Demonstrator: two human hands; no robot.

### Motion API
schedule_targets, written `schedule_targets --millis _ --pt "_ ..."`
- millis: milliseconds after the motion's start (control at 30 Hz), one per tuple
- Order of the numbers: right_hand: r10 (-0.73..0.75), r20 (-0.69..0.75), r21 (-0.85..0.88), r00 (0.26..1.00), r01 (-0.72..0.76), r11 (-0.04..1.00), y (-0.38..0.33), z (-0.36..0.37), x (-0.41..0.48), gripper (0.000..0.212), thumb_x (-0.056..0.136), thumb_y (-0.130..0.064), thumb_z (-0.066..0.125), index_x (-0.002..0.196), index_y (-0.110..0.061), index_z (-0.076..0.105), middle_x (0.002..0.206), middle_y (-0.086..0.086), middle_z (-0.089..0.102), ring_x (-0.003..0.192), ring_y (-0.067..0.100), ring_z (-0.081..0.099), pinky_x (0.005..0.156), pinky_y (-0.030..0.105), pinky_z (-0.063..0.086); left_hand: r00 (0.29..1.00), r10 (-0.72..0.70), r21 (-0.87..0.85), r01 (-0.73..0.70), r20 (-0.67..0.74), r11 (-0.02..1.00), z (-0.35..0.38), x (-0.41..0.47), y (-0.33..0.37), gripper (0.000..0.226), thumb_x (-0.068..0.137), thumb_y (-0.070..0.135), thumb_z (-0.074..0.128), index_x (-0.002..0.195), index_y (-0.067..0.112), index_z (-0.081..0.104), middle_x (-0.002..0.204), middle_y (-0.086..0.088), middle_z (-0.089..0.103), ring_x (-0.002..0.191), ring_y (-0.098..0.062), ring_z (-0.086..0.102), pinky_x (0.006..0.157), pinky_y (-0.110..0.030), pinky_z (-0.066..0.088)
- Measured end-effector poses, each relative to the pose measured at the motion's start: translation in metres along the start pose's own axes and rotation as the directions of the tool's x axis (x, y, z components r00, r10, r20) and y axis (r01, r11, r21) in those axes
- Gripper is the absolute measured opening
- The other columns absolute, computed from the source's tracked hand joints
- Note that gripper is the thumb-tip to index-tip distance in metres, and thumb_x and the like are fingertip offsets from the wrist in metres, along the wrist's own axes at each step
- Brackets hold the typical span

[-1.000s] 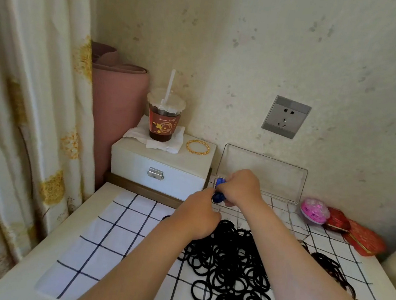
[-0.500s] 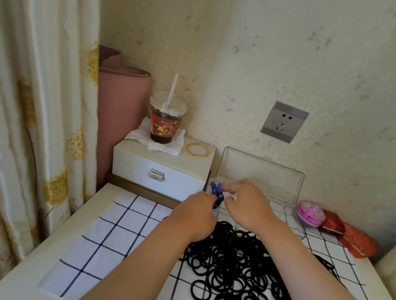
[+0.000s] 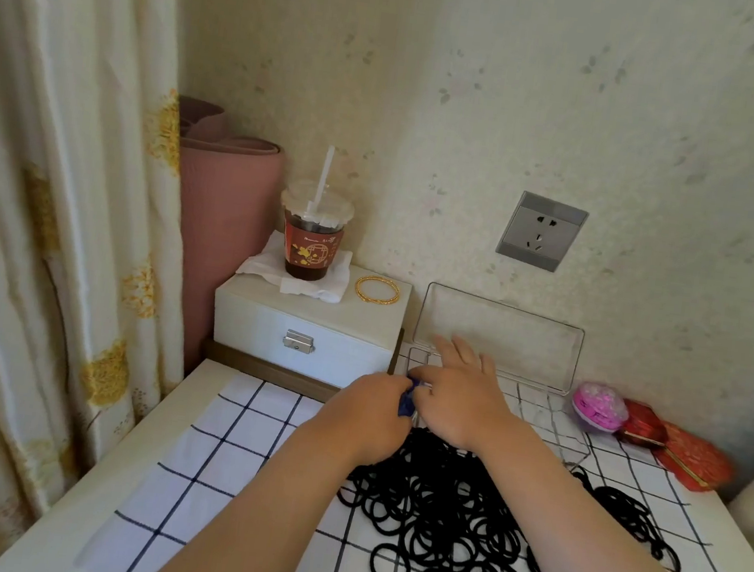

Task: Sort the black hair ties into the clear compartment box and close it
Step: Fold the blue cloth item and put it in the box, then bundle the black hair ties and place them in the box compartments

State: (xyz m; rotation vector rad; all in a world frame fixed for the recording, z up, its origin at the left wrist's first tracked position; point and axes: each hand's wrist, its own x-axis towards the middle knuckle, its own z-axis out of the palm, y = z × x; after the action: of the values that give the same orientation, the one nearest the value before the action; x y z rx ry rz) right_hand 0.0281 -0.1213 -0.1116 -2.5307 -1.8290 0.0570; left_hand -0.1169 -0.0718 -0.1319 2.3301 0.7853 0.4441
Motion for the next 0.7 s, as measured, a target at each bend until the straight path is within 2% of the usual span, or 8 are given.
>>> schedule_targets --millis 67,167,267,333,400,500,567,700 --pt "0.013 0.051 0.034 0.999 -0.015 0.999 -0.001 0.002 0.002 0.046 0.098 -0.037 0.035 0.143 -0.04 0.049 0.168 0.004 0.002 0.154 0.024 -0.009 0.122 0.054 -0.005 1.0 0.005 0.003 -0.005 0.005 1.0 -0.001 0.001 0.0 0.021 0.093 0.019 0.051 0.11 0.015 0.063 0.105 -0.004 0.064 0.094 -0.019 0.061 0.081 -0.036 0.054" --pt "0.008 0.033 0.071 0.999 -0.01 0.997 0.001 -0.002 0.002 0.046 0.098 -0.037 0.038 0.142 -0.04 0.05 0.168 0.004 0.005 0.154 0.024 -0.004 0.123 0.052 -0.003 1.0 0.002 0.023 -0.003 0.01 1.0 -0.001 0.002 0.0 0.024 0.094 0.02 0.052 0.115 0.016 0.061 0.109 -0.003 0.063 0.098 -0.018 0.059 0.084 -0.033 0.052" --pt "-0.007 -0.058 0.152 0.998 0.016 0.988 0.011 -0.011 -0.007 0.046 0.096 -0.031 0.05 0.142 -0.034 0.052 0.163 0.005 0.023 0.149 0.025 0.021 0.121 0.045 0.016 0.999 0.002 0.044 0.0 -0.035 0.999 -0.004 0.0 0.006 0.029 0.095 0.018 0.052 0.122 0.016 0.059 0.115 -0.003 0.059 0.103 -0.017 0.057 0.087 -0.03 0.049" --pt "-0.021 -0.157 0.236 0.987 0.058 0.97 0.018 -0.02 -0.017 0.04 0.094 -0.022 0.054 0.134 -0.03 0.06 0.144 0.003 0.046 0.125 0.019 0.048 0.109 0.038 0.037 0.997 0.009 0.056 -0.004 -0.082 0.998 -0.006 -0.003 0.015 0.032 0.095 0.017 0.052 0.127 0.015 0.058 0.122 -0.003 0.056 0.111 -0.019 0.055 0.093 -0.029 0.046" --pt "-0.019 -0.216 0.312 0.976 0.087 0.946 0.022 -0.027 -0.035 0.031 0.094 -0.016 0.056 0.119 -0.029 0.07 0.121 -0.004 0.06 0.098 0.01 0.058 0.091 0.029 0.046 0.995 0.021 0.053 -0.016 -0.099 0.998 -0.008 -0.009 0.025 0.032 0.096 0.017 0.054 0.128 0.019 0.059 0.123 0.0 0.054 0.114 -0.017 0.055 0.096 -0.028 0.045" --pt "-0.036 -0.153 0.368 0.988 0.09 0.926 0.023 -0.032 -0.07 0.025 0.092 -0.016 0.059 0.1 -0.034 0.075 0.103 -0.015 0.071 0.093 0.002 0.063 0.087 0.025 0.05 1.0 0.021 0.025 -0.021 -0.012 0.999 -0.006 -0.022 0.041 0.021 0.094 0.016 0.056 0.11 0.026 0.067 0.112 0.004 0.062 0.104 -0.015 0.06 0.093 -0.031 0.05" --pt "-0.042 -0.071 0.332 0.997 0.064 0.941 0.025 -0.03 -0.094 0.023 0.09 -0.019 0.06 0.096 -0.035 0.075 0.099 -0.016 0.072 0.09 -0.002 0.064 0.085 0.025 0.052 0.996 0.017 0.019 -0.018 0.082 1.0 -0.003 -0.033 0.048 0.017 0.091 0.017 0.06 0.1 0.029 0.068 0.105 0.007 0.066 0.098 -0.013 0.062 0.091 -0.032 0.052" --pt "0.028 0.063 0.372 0.998 -0.049 0.927 0.034 -0.025 -0.14 0.021 0.086 -0.02 0.061 0.091 -0.036 0.074 0.09 -0.016 0.071 0.073 -0.006 0.062 0.069 0.014 0.048 0.973 0.018 0.032 -0.026 0.231 0.999 0.001 -0.057 0.058 0.009 0.083 0.027 0.071 0.091 0.032 0.07 0.092 0.014 0.065 0.088 -0.008 0.062 0.078 -0.023 0.051"
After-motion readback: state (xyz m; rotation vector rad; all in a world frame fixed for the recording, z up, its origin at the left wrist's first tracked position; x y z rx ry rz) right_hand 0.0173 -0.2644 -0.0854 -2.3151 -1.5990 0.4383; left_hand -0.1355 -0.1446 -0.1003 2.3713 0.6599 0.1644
